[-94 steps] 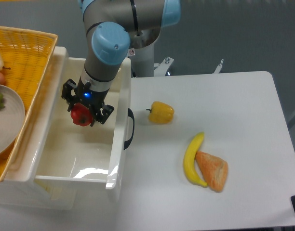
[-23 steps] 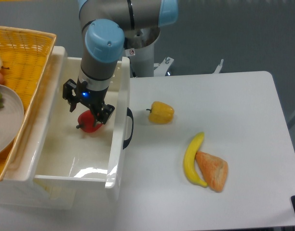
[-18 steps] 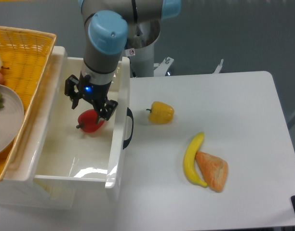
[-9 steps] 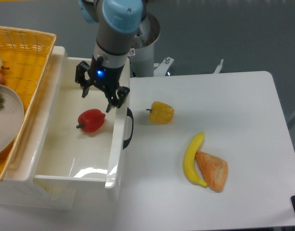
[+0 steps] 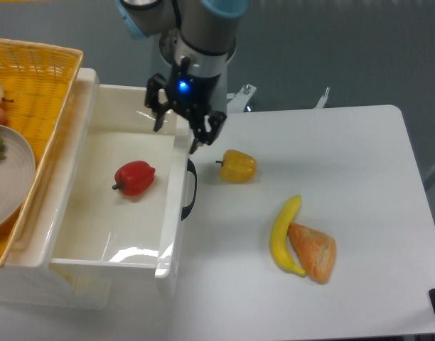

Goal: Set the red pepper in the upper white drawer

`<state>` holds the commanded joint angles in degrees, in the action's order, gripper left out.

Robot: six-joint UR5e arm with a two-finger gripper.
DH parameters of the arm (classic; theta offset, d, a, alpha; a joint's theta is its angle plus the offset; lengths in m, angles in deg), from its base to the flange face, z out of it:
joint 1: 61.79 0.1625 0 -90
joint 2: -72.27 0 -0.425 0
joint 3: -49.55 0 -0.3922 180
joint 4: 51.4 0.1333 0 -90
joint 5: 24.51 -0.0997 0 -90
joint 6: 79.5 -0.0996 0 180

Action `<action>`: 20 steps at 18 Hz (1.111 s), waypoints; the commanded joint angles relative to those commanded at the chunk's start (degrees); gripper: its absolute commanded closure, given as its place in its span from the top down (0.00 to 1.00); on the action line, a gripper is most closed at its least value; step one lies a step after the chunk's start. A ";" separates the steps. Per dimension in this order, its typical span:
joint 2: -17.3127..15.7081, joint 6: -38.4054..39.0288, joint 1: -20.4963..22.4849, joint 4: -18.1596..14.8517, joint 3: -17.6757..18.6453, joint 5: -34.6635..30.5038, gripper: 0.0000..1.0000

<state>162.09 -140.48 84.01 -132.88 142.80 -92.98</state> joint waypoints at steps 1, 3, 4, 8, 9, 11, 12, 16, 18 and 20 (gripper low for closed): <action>0.09 -2.37 1.14 0.00 0.18 0.00 0.84; 0.44 -5.72 1.94 -0.09 0.09 0.00 0.86; 0.44 -6.16 2.47 0.00 0.18 -0.09 0.87; 2.20 -5.64 3.88 0.27 0.00 -0.87 0.94; 2.29 -5.64 4.05 0.27 0.00 -1.40 0.95; 2.82 -5.55 5.19 0.00 0.00 -1.85 1.00; 2.90 -5.64 5.46 0.00 -0.08 -1.85 1.00; 5.70 -5.29 5.11 0.44 -3.15 -2.02 1.00; 6.24 -5.46 4.85 0.88 -3.16 -2.98 1.00; 6.24 -5.82 5.11 1.06 -4.21 -3.60 1.00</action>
<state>168.33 -146.30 89.12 -131.82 138.59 -96.58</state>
